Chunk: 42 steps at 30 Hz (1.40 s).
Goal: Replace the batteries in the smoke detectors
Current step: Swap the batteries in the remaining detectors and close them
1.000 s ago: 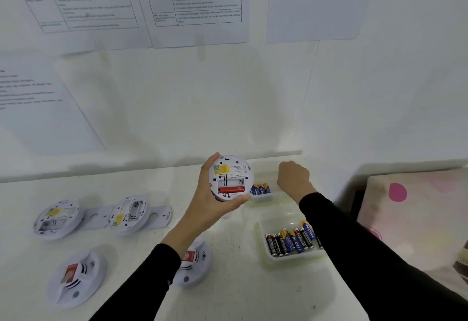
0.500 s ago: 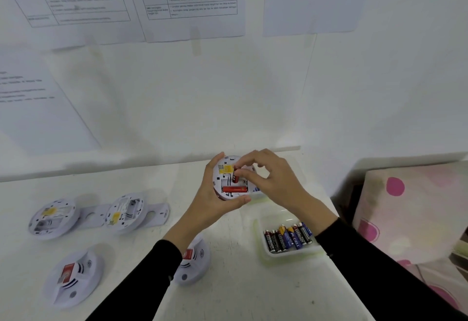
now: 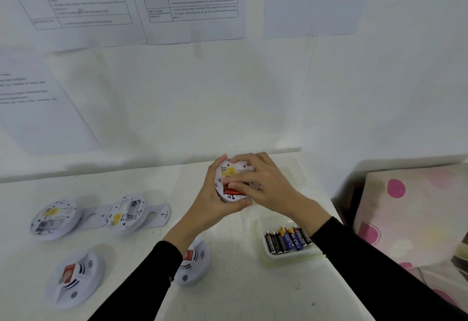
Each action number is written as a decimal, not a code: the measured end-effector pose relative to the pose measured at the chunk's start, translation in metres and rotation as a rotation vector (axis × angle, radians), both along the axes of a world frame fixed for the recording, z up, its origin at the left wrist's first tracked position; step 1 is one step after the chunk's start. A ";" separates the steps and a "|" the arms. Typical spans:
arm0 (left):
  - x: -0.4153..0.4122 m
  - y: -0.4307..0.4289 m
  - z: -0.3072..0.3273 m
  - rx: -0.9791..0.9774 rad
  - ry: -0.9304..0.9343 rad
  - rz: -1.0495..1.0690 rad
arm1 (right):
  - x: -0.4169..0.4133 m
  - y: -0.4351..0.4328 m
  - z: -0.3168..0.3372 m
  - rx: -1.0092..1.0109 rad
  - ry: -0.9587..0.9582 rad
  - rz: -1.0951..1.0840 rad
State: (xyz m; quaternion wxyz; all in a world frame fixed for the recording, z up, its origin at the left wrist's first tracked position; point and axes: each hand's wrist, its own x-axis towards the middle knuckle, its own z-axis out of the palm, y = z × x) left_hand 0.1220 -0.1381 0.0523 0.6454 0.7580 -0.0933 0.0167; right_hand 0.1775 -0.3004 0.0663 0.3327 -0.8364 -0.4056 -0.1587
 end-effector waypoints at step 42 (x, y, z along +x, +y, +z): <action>-0.020 0.090 -0.005 -0.621 0.324 0.345 | 0.003 0.081 -0.065 -0.227 0.677 -0.156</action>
